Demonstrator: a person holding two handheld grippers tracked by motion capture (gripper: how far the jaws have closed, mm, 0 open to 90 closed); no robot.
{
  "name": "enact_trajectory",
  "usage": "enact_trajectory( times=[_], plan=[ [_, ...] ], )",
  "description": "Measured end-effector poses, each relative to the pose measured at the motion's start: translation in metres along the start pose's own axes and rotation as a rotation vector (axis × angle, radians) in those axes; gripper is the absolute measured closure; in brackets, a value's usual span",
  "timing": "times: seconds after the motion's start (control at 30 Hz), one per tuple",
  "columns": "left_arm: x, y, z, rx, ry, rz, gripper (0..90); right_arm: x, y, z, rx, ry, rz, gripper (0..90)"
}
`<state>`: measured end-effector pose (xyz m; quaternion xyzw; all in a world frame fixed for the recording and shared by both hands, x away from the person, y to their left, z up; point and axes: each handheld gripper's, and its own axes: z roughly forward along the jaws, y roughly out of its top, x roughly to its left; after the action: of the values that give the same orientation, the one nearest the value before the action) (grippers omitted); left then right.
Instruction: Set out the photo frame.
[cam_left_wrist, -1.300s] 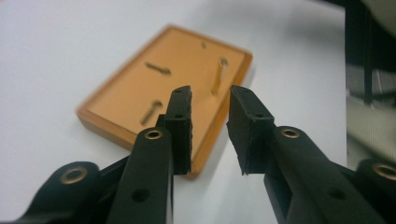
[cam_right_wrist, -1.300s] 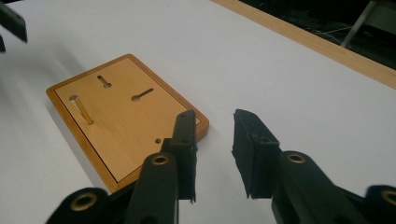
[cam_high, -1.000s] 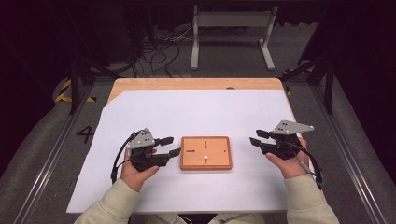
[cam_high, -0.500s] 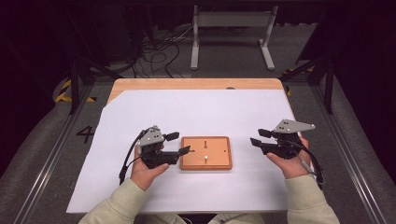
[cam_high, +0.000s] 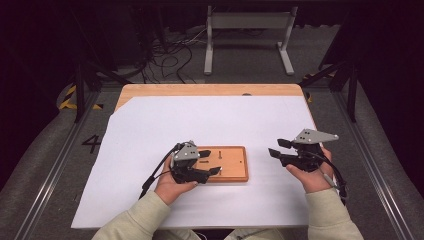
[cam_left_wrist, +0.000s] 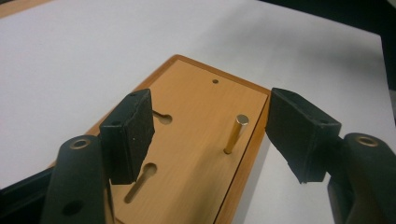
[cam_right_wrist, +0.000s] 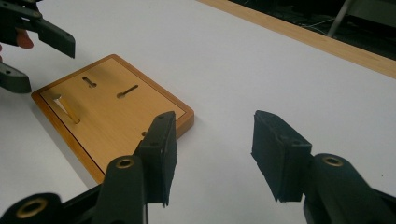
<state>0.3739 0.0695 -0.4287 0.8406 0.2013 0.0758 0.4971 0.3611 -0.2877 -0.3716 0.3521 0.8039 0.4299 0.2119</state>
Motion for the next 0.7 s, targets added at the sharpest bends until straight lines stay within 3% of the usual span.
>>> enact_trajectory(
  times=[0.2, 0.27, 0.37, 0.43, 0.53, 0.7],
  plan=[
    [-0.001, -0.002, 0.009, 0.023, -0.045, 0.027, 40.5, 0.0, -0.002, -0.001, 0.008, 0.007, 0.003, 54.2],
    [-0.002, -0.004, 0.014, 0.044, -0.089, 0.021, 44.1, 0.0, -0.002, -0.001, 0.01, 0.007, 0.004, 54.8],
    [-0.005, -0.006, 0.021, 0.084, -0.094, 0.032, 46.5, 0.0, -0.003, -0.002, 0.012, 0.008, 0.007, 55.4],
    [-0.005, -0.006, 0.023, 0.088, -0.101, 0.028, 51.2, 0.0, -0.004, -0.003, 0.011, 0.008, 0.007, 55.6],
    [-0.006, -0.007, 0.026, 0.085, -0.078, 0.039, 61.2, 0.001, -0.005, -0.003, 0.014, 0.01, 0.005, 55.7],
    [-0.011, -0.006, 0.03, 0.074, -0.079, 0.094, 68.9, 0.0, -0.007, -0.003, 0.022, 0.015, 0.013, 57.7]
  ],
)
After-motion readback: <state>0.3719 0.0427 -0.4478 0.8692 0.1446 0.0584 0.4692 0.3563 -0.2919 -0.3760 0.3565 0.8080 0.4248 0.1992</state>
